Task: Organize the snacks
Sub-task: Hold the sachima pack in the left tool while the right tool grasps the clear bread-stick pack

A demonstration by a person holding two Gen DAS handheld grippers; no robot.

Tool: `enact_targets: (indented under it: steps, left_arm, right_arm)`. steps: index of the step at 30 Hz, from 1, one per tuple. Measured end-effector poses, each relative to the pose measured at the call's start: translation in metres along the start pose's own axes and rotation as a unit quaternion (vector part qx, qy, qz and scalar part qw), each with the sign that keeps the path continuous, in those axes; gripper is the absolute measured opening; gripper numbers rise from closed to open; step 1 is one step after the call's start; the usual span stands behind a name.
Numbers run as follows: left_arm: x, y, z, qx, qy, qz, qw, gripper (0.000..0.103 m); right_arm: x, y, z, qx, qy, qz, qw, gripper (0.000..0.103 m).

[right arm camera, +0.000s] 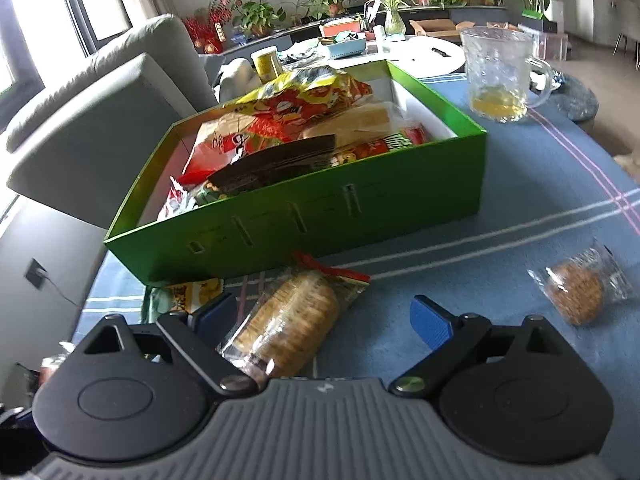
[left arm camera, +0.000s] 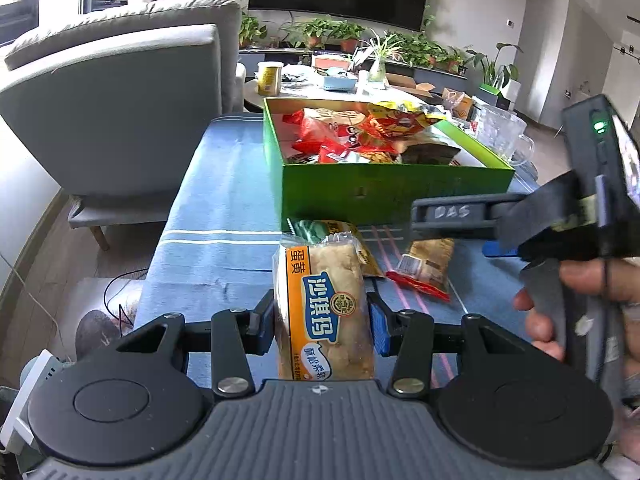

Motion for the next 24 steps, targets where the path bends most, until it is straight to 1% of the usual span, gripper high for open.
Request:
enact_targets:
  steps: [5,7,12,17,24]
  left_arm:
    - [0.002,-0.001,0.0,0.0,0.005,-0.003,1.0,0.043]
    - [0.002,-0.001,0.0,0.0,0.005,-0.003,1.0,0.043]
    - [-0.002,0.003,0.002,-0.004,0.002,-0.005,1.0,0.043]
    - [-0.007,0.005,0.003,-0.007,-0.002,-0.006,1.0,0.043]
    - [-0.015,0.006,0.002,-0.008,-0.011,-0.009,0.9999,0.043]
  right_arm:
    - [0.009,-0.011,-0.011,0.013,0.039,-0.017,0.999,0.085]
    - [0.008,-0.01,-0.013,0.007,0.055,-0.021,0.998,0.085]
    - [-0.007,-0.004,-0.017,0.006,0.068,-0.024,0.997,0.085]
    - [-0.035,0.005,-0.019,0.009,0.054,-0.042,0.998,0.085]
    - [-0.047,0.015,-0.017,0.002,0.016,-0.019,1.0,0.085]
Point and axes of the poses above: each gripper's, at about its wrist camera, not at the fingertips, and y roughly against the way its jaws point, x to its left, z to its top, the point moved 9 cm from there along -y, roughly the way its jaws point, and after that the axes turned 3 degrees about y, right-handed, at the moved point
